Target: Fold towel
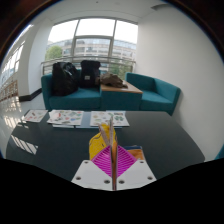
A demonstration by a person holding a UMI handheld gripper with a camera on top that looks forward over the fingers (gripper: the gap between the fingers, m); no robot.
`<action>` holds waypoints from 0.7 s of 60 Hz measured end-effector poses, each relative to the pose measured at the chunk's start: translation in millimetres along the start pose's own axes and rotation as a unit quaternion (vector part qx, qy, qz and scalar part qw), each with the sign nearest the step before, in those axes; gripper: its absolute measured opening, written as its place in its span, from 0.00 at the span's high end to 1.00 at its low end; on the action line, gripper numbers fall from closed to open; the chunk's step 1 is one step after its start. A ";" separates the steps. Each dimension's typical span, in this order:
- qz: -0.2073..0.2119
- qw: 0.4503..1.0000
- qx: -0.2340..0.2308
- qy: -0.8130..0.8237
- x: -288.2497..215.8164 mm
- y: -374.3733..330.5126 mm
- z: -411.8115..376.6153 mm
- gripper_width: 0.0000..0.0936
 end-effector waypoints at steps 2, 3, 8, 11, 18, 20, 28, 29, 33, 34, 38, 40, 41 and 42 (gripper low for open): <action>-0.009 1.000 0.013 0.004 5.7 7.8 21.3 0.97; -0.015 1.000 0.018 0.005 9.9 12.1 30.6 0.97; -0.041 0.998 0.039 0.014 31.7 35.4 75.5 0.97; -0.057 0.996 0.059 0.016 46.3 48.6 100.3 0.87; -0.057 0.992 0.115 0.019 55.3 58.6 144.9 0.33; -0.050 0.991 0.124 0.021 53.8 56.2 150.6 0.27; -0.001 0.994 0.093 0.055 19.1 16.8 136.4 0.22; 0.004 0.995 0.085 0.057 15.7 11.1 131.6 0.20; 0.021 0.996 0.063 0.060 5.0 -15.7 111.0 0.14; 0.023 0.996 0.057 0.059 4.0 -22.5 104.7 0.13; 0.025 0.997 0.034 0.058 6.4 -51.6 72.3 0.13; 0.026 0.998 0.021 0.058 12.1 -65.0 55.2 0.13; 0.026 0.998 0.015 0.056 15.4 -71.1 46.4 0.13; 0.026 0.998 0.010 0.054 19.4 -76.9 37.8 0.13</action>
Point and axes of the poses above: the point between the fingertips, and its own axes, seen from behind it with the camera up: z to the right, x down, y forward, the way the camera looks, the point moved 1 cm from there along -y, backward, against the way the camera looks, and after that the axes turned 12 degrees about -z, right-handed, at the moved point
